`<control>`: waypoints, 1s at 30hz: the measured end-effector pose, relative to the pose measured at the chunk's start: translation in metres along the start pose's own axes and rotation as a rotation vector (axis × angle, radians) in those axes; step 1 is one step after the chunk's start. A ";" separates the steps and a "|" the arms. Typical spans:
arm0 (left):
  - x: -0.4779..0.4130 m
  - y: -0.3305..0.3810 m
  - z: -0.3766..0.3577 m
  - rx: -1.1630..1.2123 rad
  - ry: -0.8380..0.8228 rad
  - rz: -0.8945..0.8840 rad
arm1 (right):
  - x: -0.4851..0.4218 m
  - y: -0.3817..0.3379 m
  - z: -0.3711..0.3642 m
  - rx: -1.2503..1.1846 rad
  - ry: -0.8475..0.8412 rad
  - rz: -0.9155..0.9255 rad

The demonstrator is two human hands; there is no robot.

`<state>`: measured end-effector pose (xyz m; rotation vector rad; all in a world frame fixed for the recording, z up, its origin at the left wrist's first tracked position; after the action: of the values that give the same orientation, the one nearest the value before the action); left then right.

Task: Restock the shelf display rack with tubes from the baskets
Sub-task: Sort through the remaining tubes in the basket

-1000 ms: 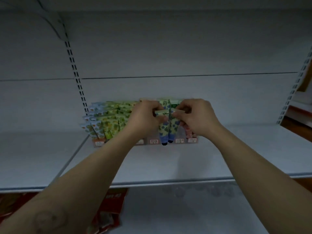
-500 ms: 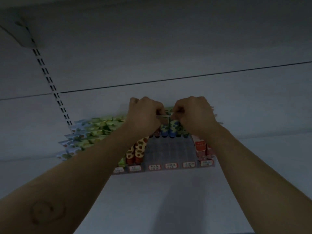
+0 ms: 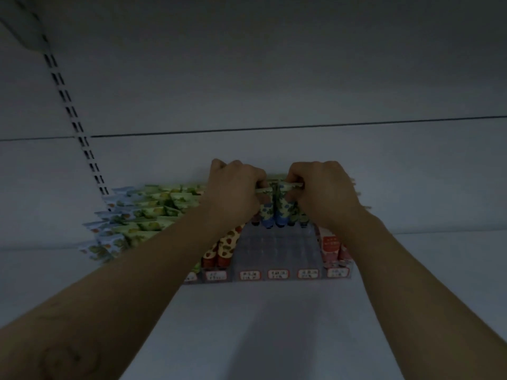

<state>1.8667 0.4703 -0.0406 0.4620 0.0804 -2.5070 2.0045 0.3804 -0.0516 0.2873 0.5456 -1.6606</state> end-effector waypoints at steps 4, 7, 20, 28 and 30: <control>0.000 0.007 0.004 -0.066 -0.041 -0.011 | 0.000 -0.005 -0.006 -0.030 0.044 0.039; -0.002 0.009 0.002 -0.026 -0.047 0.001 | -0.001 -0.004 -0.001 -0.021 0.017 -0.042; -0.014 0.011 -0.011 0.162 -0.036 -0.057 | -0.015 0.004 -0.004 0.001 -0.162 -0.149; -0.014 -0.003 -0.017 0.149 -0.042 -0.030 | -0.029 -0.010 -0.008 0.107 -0.201 -0.110; -0.014 -0.004 -0.017 0.170 -0.034 -0.026 | -0.032 -0.011 -0.011 0.103 -0.206 -0.135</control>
<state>1.8801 0.4839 -0.0517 0.4895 -0.1421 -2.5580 1.9983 0.4144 -0.0435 0.1542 0.3304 -1.8277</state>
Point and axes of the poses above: each hand's wrist, its own x-axis away from the middle knuckle, its own z-axis out of the back of the hand, y = z × x, the point moved 1 cm from there along -x, towards the middle knuckle, and after that the axes turned 13 degrees about -y, right-handed, at the moved point
